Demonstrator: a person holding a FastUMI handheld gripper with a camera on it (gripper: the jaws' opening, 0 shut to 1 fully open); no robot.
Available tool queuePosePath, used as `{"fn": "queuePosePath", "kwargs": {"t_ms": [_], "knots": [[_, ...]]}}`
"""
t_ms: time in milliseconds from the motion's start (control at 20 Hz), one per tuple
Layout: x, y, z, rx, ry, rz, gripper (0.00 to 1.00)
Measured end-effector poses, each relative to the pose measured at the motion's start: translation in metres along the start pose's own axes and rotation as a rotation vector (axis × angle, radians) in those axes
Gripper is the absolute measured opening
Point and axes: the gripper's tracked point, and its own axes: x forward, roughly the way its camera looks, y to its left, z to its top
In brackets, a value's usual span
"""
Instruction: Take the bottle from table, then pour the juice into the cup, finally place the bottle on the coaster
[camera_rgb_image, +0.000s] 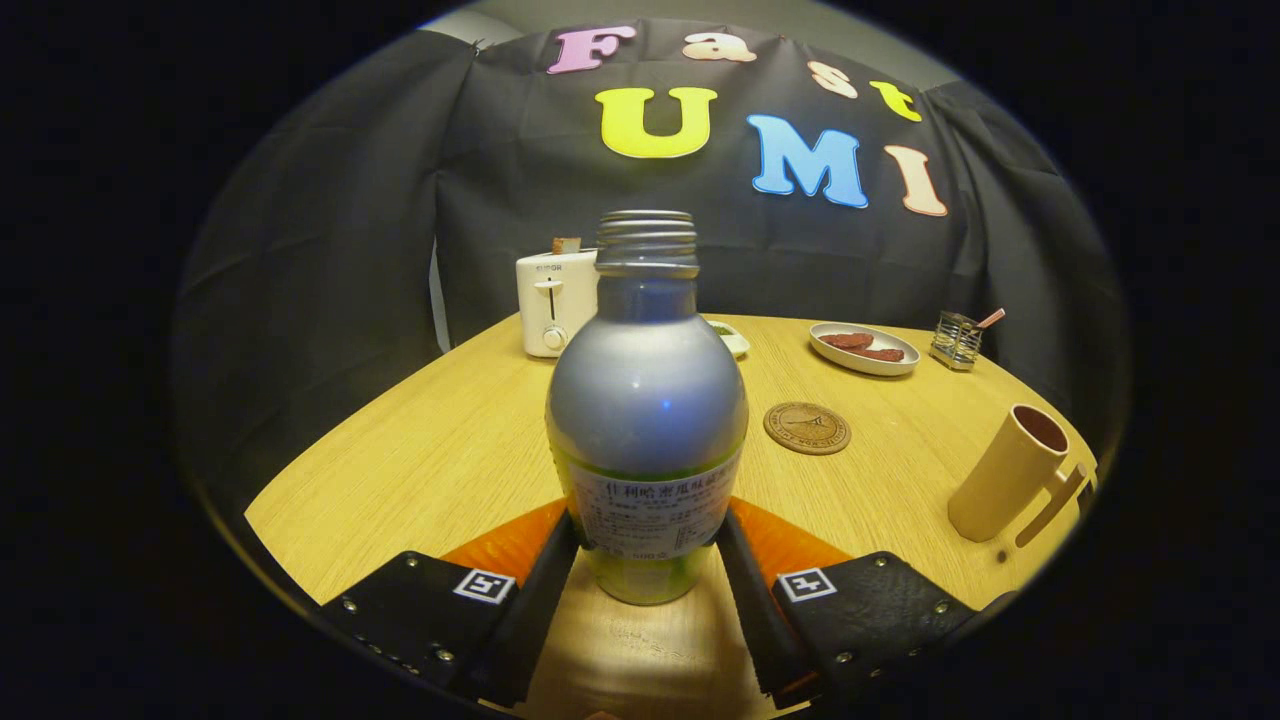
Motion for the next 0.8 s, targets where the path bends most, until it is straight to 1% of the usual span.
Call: {"fn": "queuePosePath", "kwargs": {"t_ms": [100,250,400,700,800], "knots": [[0.001,0.000,0.000,0.019,0.016,0.022,0.78],[-0.005,-0.004,0.014,0.083,0.005,0.045,0.78],[-0.009,-0.007,0.026,0.169,0.004,0.074,0.79],[-0.019,-0.024,0.044,0.327,-0.022,0.100,0.78],[-0.023,-0.027,0.048,0.377,-0.031,0.120,0.78]]}}
